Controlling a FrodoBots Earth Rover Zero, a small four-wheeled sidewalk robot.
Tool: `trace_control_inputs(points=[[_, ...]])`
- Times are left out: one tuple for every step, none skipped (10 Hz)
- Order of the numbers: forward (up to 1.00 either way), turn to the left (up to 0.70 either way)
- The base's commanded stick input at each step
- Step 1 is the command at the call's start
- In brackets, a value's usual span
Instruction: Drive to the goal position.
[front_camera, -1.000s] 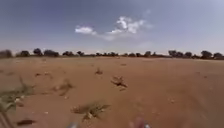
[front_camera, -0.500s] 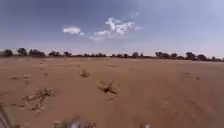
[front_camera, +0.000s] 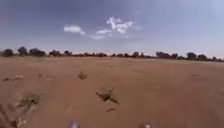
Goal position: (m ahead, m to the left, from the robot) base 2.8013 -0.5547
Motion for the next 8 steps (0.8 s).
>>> trace_control_inputs(points=[[0.7,0.35],[0.7,0.35],[0.7,0.35],[0.7,0.35],[0.7,0.35],[0.7,0.0],[0.7,0.0],[0.7,0.0]])
